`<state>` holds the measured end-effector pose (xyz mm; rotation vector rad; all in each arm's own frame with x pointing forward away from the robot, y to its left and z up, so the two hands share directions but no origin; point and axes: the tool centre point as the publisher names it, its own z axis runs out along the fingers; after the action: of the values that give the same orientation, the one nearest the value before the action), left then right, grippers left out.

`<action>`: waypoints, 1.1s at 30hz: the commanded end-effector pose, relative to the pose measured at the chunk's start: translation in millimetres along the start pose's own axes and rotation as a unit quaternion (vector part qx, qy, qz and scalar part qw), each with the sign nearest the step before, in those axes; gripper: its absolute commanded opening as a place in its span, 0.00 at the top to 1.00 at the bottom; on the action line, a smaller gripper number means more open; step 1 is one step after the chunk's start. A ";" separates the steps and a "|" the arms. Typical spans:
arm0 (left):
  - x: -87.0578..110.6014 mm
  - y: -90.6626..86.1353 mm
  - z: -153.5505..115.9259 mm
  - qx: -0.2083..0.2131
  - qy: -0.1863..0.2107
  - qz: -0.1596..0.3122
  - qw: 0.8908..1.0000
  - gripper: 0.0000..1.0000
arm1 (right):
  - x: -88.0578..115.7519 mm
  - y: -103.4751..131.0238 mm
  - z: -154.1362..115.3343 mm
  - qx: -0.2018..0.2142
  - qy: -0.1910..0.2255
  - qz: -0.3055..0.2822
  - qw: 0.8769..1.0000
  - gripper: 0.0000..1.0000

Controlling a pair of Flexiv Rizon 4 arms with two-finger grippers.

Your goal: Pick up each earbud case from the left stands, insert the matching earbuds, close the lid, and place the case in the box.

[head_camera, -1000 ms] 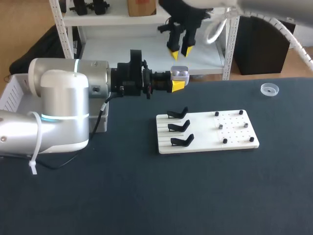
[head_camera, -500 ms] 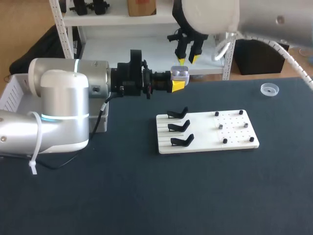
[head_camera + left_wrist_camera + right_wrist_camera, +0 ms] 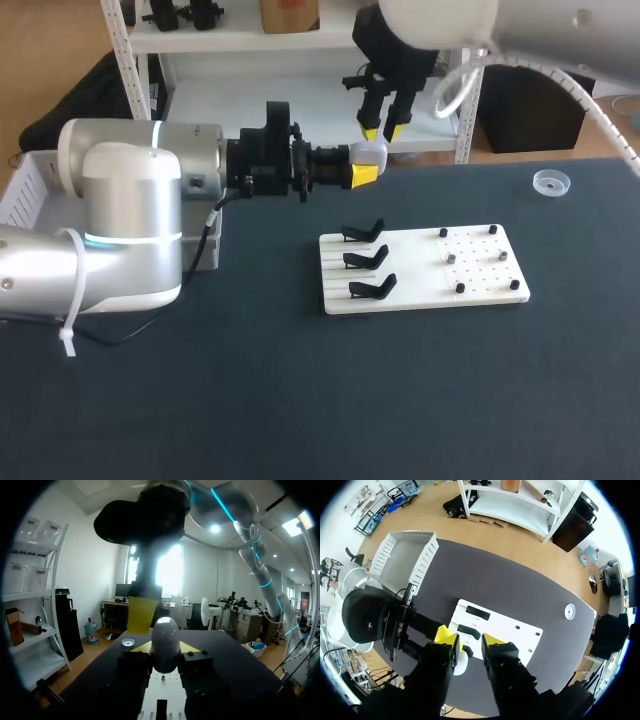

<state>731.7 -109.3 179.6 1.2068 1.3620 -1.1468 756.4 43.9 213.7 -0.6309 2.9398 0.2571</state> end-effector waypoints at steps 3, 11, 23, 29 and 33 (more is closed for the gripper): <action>0.3 -0.2 -0.1 -0.001 -0.001 0.000 1.000 1.00 | 29.8 -7.2 -20.2 -0.004 -0.077 0.006 0.997 0.53; -37.0 18.3 -68.1 -0.055 -0.032 0.041 0.997 1.00 | 69.3 -23.0 14.4 0.004 -0.056 0.005 0.998 0.00; -42.1 51.7 -180.2 -0.143 0.008 0.065 0.988 1.00 | 118.1 -39.6 56.1 -0.006 0.019 0.055 0.998 0.00; -18.1 63.7 -222.1 -0.166 0.022 0.052 0.984 1.00 | 126.6 -38.1 59.0 -0.038 0.007 0.029 0.999 0.00; 0.8 70.5 -250.8 -0.181 0.040 0.030 0.982 1.00 | 130.4 -39.6 54.9 -0.063 -0.003 0.023 0.998 0.00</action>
<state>798.1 119.8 203.5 1.0355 1.4992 -0.7770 665.9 -22.7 132.3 -0.6003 3.0300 0.4014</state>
